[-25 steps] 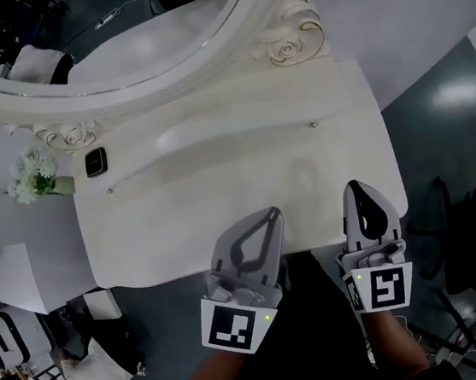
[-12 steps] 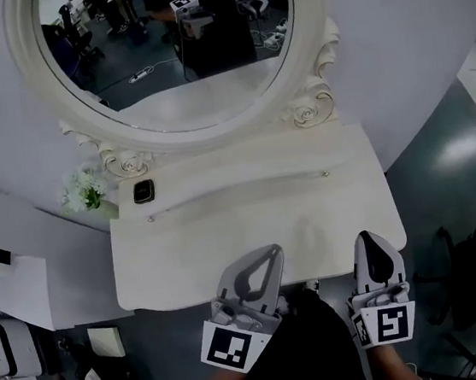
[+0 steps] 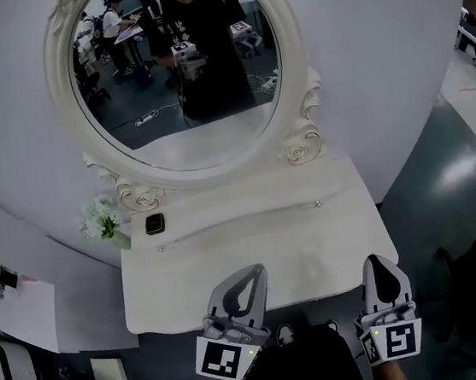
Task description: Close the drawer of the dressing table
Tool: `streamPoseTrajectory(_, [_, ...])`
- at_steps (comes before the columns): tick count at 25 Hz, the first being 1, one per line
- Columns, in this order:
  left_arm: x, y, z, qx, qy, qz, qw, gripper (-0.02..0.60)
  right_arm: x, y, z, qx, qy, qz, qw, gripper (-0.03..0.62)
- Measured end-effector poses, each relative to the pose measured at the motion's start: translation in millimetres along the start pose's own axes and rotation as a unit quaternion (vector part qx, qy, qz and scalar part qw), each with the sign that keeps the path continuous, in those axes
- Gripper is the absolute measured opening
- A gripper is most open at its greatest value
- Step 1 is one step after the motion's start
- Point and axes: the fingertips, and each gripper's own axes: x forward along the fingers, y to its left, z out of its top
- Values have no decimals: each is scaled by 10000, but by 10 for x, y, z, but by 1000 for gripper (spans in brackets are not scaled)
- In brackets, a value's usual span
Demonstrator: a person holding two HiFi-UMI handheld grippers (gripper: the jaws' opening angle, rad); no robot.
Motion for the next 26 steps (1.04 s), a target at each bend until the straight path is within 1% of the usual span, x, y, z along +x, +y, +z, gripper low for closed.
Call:
streamPoseTrajectory(3, [60, -37, 57, 89, -43, 27, 9999, 5, -27, -99, 48, -36, -34, 0, 10000, -2])
streamPoseTrajectory(9, [263, -214, 183, 148, -159, 11, 9998, 5, -11, -313, 184, -101, -145, 70, 9998, -2])
streamPoseTrajectory(16, [469, -409, 200, 136, -134, 18, 9998, 5, 8, -509, 204, -105, -116, 191, 9997, -2])
streamPoseTrajectory(26, [658, -560, 184, 114, -139, 28, 9998, 5, 45, -646, 206, -108, -131, 296, 9994, -2])
